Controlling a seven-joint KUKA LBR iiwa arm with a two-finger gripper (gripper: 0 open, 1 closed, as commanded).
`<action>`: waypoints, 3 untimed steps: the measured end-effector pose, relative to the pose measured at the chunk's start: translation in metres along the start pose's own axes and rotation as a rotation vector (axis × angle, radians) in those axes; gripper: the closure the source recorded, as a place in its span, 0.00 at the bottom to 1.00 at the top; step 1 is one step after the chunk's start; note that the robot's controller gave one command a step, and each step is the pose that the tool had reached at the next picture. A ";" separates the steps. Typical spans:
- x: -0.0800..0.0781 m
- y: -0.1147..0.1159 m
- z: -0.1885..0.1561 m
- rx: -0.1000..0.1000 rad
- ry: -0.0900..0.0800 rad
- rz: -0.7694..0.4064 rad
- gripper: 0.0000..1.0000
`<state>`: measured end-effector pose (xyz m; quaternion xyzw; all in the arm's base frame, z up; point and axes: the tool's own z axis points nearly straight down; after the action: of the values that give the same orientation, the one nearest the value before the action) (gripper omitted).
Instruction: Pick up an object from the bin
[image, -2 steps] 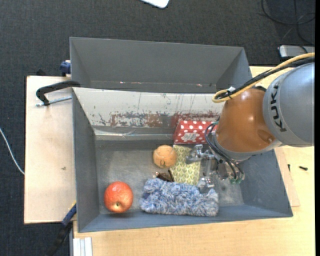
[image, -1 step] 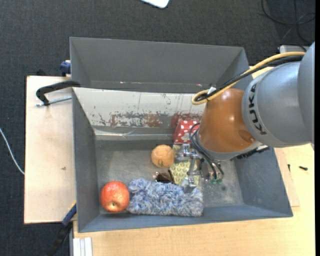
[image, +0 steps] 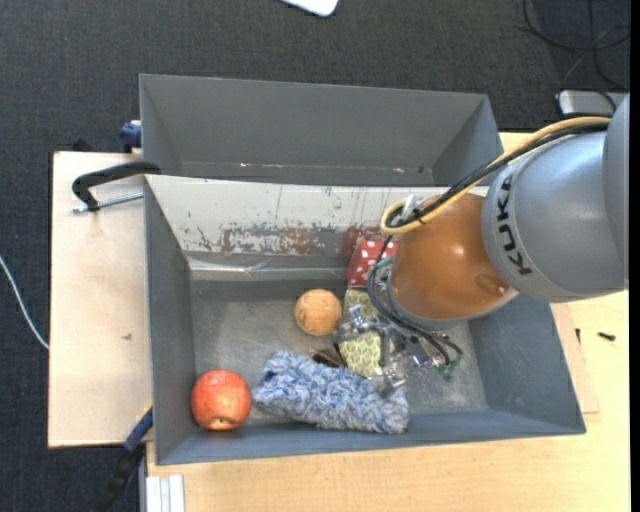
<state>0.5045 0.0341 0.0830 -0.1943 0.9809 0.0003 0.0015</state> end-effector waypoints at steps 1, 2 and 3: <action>0.006 0.002 0.005 0.004 -0.005 -0.103 1.00; 0.006 0.002 0.005 0.004 -0.005 -0.103 1.00; 0.007 0.002 0.002 0.003 -0.004 -0.103 1.00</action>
Offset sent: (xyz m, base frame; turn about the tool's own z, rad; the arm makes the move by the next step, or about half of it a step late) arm 0.0000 0.0000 0.0000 0.0000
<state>0.4971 0.0331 0.0811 -0.2444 0.9697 -0.0007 0.0036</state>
